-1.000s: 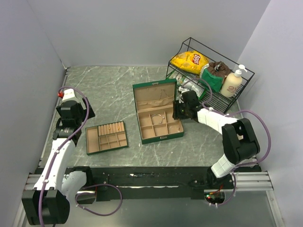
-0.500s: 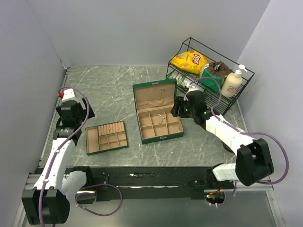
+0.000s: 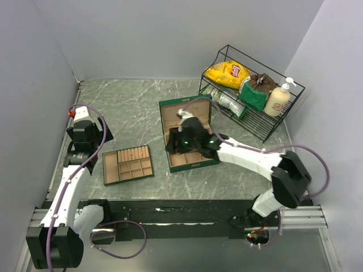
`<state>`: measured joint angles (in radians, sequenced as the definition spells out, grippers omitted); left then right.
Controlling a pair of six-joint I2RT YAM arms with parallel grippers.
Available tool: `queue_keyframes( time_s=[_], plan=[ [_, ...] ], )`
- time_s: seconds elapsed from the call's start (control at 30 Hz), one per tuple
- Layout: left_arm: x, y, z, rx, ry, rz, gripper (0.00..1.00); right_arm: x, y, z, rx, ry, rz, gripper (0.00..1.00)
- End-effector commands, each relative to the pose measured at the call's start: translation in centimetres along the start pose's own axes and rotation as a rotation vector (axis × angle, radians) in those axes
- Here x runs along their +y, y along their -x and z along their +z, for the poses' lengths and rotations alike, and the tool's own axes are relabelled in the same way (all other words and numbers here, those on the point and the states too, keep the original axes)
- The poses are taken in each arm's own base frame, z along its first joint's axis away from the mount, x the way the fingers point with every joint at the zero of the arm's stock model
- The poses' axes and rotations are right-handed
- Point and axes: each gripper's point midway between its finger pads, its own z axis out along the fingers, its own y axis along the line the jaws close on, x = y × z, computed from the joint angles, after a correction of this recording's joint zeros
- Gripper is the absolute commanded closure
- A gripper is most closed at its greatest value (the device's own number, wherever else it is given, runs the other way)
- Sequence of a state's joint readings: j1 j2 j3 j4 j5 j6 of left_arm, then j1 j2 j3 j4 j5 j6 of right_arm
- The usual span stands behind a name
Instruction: Organize the mixed jewelry
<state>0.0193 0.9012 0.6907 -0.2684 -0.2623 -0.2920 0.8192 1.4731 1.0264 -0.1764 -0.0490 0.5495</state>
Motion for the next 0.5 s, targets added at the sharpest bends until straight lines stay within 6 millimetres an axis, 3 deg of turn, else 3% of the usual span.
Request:
queue_keyframes(
  time_s=[0.0,0.1,0.23,0.27,0.3,0.47],
  plan=[
    [-0.1,2.3,-0.5,-0.063,0.006,-0.041,0.04,4.7,0.6,2.3,-0.007,0.045,-0.038,0.40],
    [-0.1,2.3,-0.6,-0.061,0.005,-0.042,0.04,6.9,-0.3,4.0,0.051,0.057,-0.068,0.40],
    [-0.4,2.5,-0.8,-0.069,-0.012,-0.046,0.04,7.9,-2.2,6.6,0.110,0.004,-0.108,0.42],
    [-0.4,2.5,-0.8,-0.069,-0.012,-0.048,0.04,7.2,-3.6,7.6,0.151,-0.033,-0.105,0.43],
    [-0.4,2.6,-0.8,-0.072,-0.012,-0.048,0.04,8.2,-3.5,7.9,0.152,-0.023,-0.115,0.43],
    [-0.4,2.4,-0.9,-0.069,-0.018,-0.049,0.04,6.2,-5.7,10.3,0.197,-0.161,-0.125,0.45]
  ],
)
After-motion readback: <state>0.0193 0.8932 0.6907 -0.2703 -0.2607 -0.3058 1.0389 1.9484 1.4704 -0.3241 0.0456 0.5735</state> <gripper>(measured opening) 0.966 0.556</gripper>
